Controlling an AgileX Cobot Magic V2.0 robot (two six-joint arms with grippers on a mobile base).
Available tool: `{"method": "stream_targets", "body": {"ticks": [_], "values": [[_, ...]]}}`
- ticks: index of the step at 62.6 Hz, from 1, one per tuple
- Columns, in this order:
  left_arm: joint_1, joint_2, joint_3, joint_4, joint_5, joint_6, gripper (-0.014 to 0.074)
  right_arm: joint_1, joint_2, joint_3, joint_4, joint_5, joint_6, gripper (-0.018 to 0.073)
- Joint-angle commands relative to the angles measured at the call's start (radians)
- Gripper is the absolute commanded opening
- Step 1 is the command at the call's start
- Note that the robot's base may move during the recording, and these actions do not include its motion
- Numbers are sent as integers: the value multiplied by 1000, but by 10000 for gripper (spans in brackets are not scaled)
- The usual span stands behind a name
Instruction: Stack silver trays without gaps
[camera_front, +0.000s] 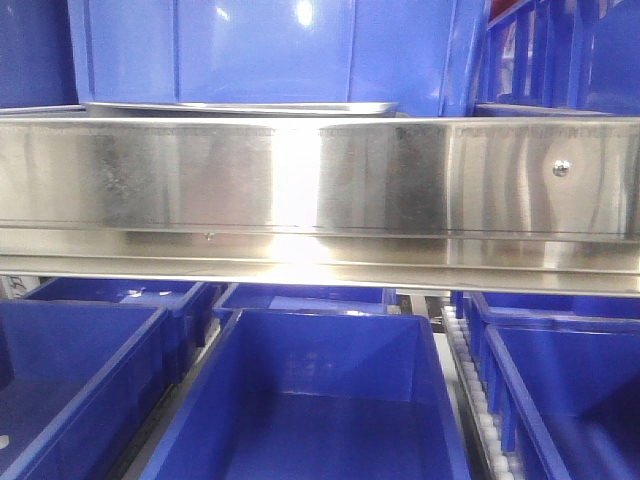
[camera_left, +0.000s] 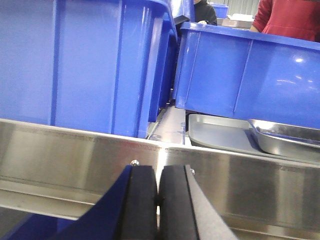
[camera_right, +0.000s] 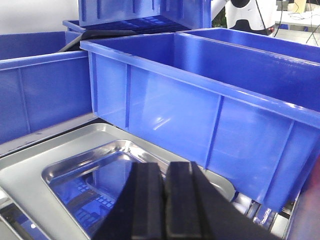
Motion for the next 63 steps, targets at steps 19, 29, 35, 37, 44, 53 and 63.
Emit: {"method": "stream_targets", "body": {"ticks": [19,29,35,37,44,53,63], "values": [[0,-5,-2,-1,-24,4,4,-1,-9,-1,-12,-26,-10,-88],[0,-5,-2,-1,-24,4,4,-1,-9,-1,-12,-26,-10,-88],[0,-5,-2,-1,-24,4,4,-1,-9,-1,-12,-26,-10,-88],[0,-5,-2,-1,-24,4,4,-1,-9,-1,-12,-26,-10,-88],[0,-5,-2,-1,-24,4,4,-1,-9,-1,-12,-26,-10,-88],[0,-5,-2,-1,-24,4,4,-1,-56,-1,-12,-3,-10,-88],[0,-5,-2,-1,-24,4,4,-3,-215,58,-12,171,-10,-88]]}}
